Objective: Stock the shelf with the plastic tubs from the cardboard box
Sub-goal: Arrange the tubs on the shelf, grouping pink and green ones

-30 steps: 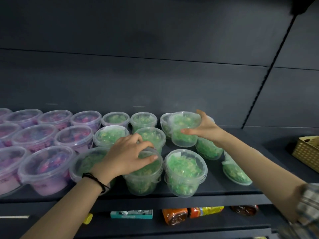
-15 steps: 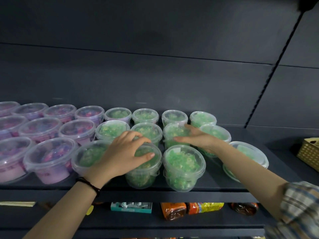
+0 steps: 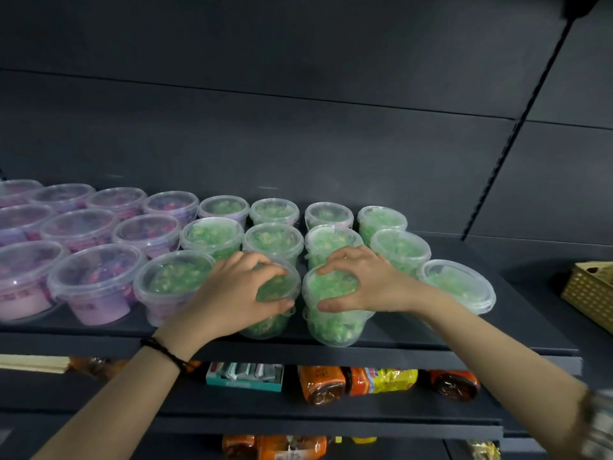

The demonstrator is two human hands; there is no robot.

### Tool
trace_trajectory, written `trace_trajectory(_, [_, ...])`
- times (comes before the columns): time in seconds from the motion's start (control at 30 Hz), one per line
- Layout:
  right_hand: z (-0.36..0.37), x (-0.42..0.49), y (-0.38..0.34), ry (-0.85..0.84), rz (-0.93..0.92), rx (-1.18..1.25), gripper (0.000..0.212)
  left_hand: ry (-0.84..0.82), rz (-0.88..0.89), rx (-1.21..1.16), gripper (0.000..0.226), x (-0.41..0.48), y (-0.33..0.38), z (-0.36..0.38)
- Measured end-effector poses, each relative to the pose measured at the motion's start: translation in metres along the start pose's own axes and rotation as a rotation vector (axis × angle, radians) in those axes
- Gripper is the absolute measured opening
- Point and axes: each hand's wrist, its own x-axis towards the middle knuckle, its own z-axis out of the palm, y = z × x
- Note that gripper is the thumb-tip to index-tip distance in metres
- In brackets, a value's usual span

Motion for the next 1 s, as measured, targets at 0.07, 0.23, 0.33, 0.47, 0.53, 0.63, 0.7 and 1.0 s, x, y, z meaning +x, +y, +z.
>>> trace_trajectory(0.07, [-0.007, -0.005, 0.006, -0.031, -0.010, 0.028, 0.055, -0.035, 0.003, -0.038, 0.082, 0.000, 0.002, -0.001])
trace_trajectory(0.23, [-0.031, -0.025, 0.040, -0.093, 0.060, 0.003, 0.061, -0.061, 0.027, -0.027, 0.070, -0.008, 0.003, -0.002])
trace_trajectory(0.33, [-0.044, -0.037, 0.057, -0.135, 0.129, 0.103, 0.054, -0.073, 0.050, -0.025, 0.058, -0.009, 0.007, -0.002])
trace_trajectory(0.47, [-0.044, -0.043, 0.057, -0.117, 0.128, 0.161, 0.050, -0.073, 0.100, -0.062, 0.045, -0.007, 0.010, -0.001])
trace_trajectory(0.53, [-0.030, -0.039, 0.049, -0.062, 0.131, 0.029, 0.067, -0.084, 0.114, -0.119, 0.041, -0.006, 0.012, -0.001])
trace_trajectory(0.63, [-0.011, -0.031, 0.037, 0.008, 0.154, -0.095, 0.074, -0.048, 0.134, -0.138, 0.032, -0.003, 0.019, 0.000])
trace_trajectory(0.7, [-0.009, -0.028, 0.034, 0.035, 0.145, -0.106, 0.072, -0.025, 0.117, -0.169, 0.034, -0.003, 0.021, -0.001])
trace_trajectory(1.0, [-0.010, -0.026, 0.039, -0.015, -0.062, 0.104, 0.053, 0.140, 0.109, -0.079, 0.056, -0.008, 0.019, 0.006])
